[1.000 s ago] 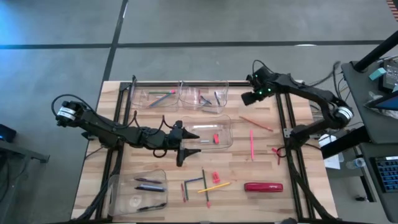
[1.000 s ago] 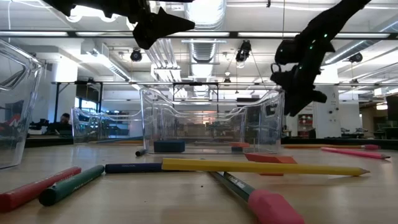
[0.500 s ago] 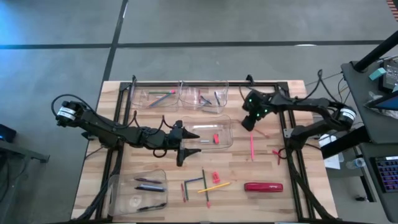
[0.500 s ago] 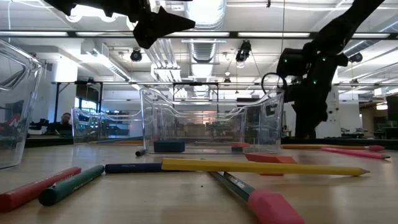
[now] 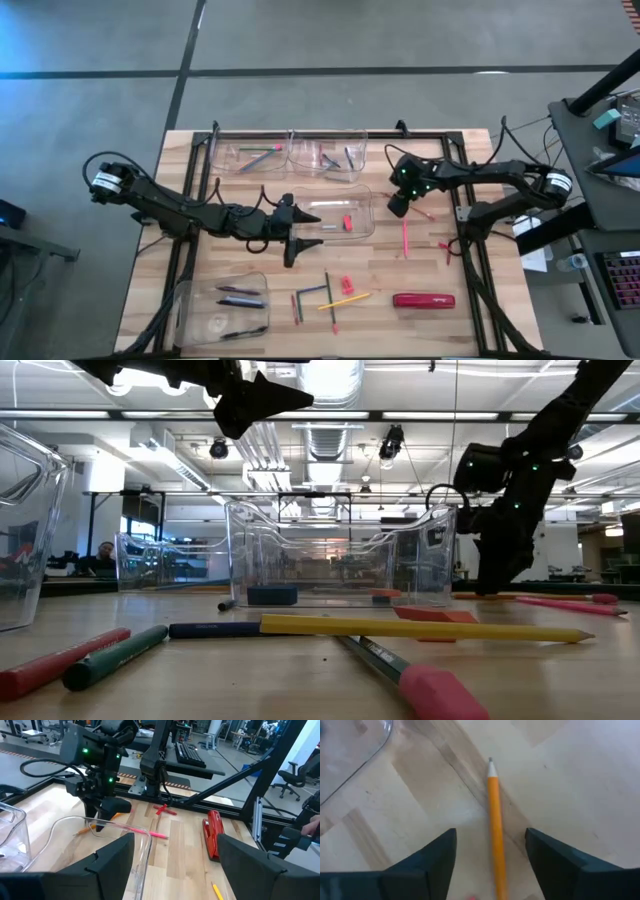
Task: Sort crayons/erasers/pens/pencils in bins
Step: Put the orange pencil into the top left transparent bin
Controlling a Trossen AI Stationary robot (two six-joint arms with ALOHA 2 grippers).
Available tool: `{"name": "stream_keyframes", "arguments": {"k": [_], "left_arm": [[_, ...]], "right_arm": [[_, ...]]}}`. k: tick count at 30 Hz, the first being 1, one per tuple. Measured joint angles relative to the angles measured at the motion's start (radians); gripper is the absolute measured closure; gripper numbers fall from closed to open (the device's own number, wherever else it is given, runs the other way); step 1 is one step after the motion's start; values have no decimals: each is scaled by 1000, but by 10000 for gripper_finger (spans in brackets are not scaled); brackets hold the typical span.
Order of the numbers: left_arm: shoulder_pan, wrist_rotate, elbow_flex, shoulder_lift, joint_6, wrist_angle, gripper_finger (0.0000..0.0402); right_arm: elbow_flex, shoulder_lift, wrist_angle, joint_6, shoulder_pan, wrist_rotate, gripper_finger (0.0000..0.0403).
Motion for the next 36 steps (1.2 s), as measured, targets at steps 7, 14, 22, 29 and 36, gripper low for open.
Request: {"name": "stream_keyframes", "arguments": {"k": [7,14,22,29,36], "left_arm": [[0,0,0,0,0,0,134],[1,0,-1,0,0,0,134],[1,0,-3,0,0,0,134],[1,0,-4,0,0,0,134],[1,-1,-4,3,3,12,134]], "right_arm": [[-30,48,35,-36,26,125,268],[-25,44,58,-46,31,146,378],[46,-83,-19,-16,29,180,387],[110,-267,-96,1,28,168,389],[139,-446,-27,62,31,35,389]]}}
